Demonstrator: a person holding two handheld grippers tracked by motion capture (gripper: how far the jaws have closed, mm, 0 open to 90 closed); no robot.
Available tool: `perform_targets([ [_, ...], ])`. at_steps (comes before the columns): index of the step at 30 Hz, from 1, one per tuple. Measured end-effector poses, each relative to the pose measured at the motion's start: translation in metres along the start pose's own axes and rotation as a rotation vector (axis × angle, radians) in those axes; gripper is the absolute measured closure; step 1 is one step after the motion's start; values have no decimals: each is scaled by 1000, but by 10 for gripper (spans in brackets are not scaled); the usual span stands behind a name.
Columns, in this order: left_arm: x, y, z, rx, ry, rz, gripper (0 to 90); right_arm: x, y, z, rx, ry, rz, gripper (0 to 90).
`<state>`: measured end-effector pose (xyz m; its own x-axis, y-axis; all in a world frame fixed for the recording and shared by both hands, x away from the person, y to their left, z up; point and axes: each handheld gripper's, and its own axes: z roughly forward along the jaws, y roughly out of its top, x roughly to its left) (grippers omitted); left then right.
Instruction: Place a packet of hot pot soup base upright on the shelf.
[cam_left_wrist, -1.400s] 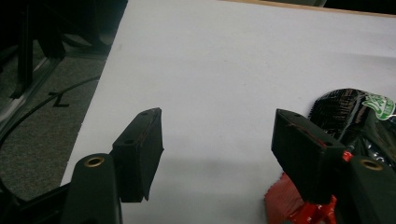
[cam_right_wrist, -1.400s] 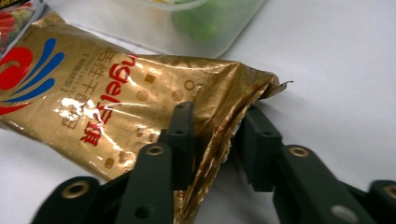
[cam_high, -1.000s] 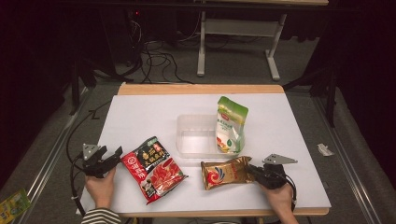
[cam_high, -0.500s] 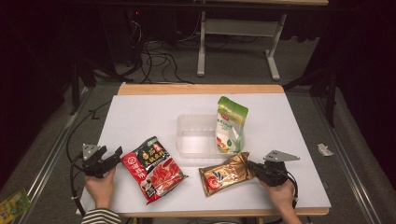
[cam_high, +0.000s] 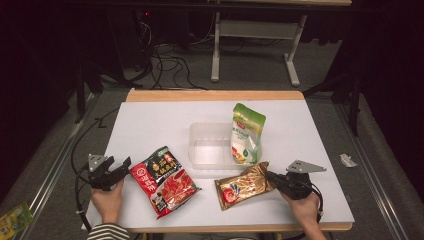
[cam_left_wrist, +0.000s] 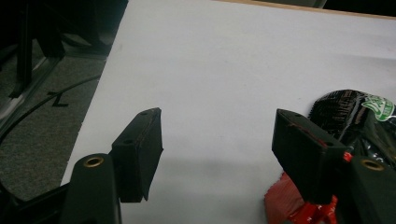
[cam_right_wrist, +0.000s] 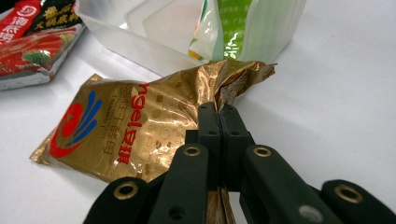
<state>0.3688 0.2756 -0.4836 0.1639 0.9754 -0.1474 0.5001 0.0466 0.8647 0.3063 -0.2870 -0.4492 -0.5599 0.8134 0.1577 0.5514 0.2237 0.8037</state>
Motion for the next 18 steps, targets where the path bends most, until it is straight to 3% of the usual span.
perform_targets([
  [9, 0, 0, 0, 4, 0, 2, 340, -3, 4, -11, -32, 5, 13, 900],
  [18, 0, 0, 0, 3, -1, -2, 339, 1, 19, -21, -58, 21, -19, 900],
])
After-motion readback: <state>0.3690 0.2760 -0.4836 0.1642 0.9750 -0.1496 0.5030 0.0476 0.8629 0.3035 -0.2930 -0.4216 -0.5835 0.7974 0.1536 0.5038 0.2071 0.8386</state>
